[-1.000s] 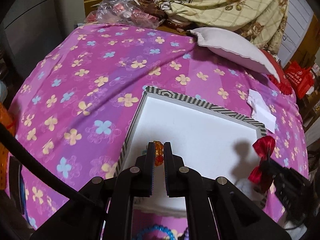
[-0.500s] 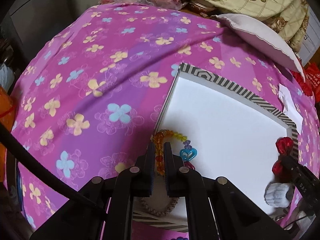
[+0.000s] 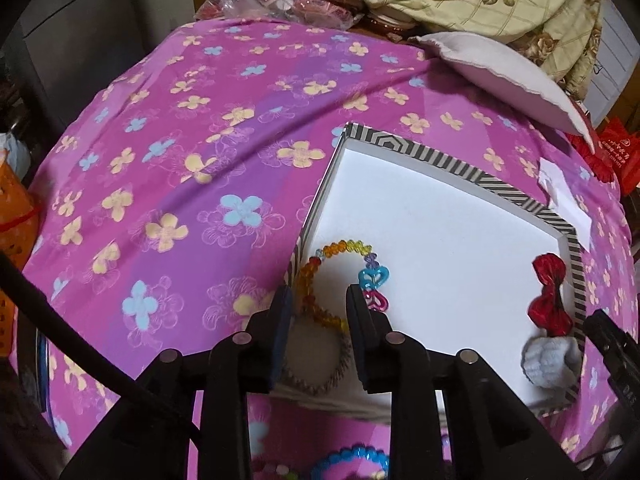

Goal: Organize jewelry
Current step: 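Lay the red bow on the scrunchie while the left tool drops the bracelet in the box, then withdraw both tools from the box back over the remaining jewelry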

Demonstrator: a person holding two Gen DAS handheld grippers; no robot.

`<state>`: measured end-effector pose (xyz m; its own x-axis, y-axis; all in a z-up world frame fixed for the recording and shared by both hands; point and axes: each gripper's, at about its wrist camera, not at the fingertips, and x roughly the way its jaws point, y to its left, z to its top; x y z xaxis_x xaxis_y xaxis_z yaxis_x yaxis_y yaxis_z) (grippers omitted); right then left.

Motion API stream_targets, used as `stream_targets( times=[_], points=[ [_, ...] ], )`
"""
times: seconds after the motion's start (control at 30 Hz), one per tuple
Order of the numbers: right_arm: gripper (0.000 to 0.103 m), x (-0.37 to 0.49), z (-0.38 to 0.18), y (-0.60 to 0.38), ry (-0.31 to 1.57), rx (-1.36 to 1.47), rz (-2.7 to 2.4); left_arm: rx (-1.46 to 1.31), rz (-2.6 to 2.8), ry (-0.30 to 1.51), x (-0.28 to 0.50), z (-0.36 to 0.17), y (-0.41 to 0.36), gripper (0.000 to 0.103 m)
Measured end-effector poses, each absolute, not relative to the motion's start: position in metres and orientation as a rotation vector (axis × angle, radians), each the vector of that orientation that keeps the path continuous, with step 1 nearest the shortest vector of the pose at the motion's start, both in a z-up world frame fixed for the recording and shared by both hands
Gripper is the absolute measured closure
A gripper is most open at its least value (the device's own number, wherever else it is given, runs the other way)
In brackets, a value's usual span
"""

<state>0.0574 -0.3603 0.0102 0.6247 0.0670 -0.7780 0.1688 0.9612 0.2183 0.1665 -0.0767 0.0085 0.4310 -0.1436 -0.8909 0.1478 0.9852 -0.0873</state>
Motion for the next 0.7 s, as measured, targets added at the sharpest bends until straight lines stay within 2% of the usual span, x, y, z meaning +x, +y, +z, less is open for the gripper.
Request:
stream_targets(
  times=[0.27, 0.7],
  points=[
    [0.042, 0.013, 0.027, -0.333, 0.867, 0.253, -0.042, 0.034, -0.179, 1.059, 0.124, 0.026, -0.067, 0.058],
    [0.041, -0.046, 0.023, -0.293, 0.864, 0.265, -0.005, 0.062, -0.165, 0.980, 0.047, 0.041, -0.044, 0.058]
  ],
)
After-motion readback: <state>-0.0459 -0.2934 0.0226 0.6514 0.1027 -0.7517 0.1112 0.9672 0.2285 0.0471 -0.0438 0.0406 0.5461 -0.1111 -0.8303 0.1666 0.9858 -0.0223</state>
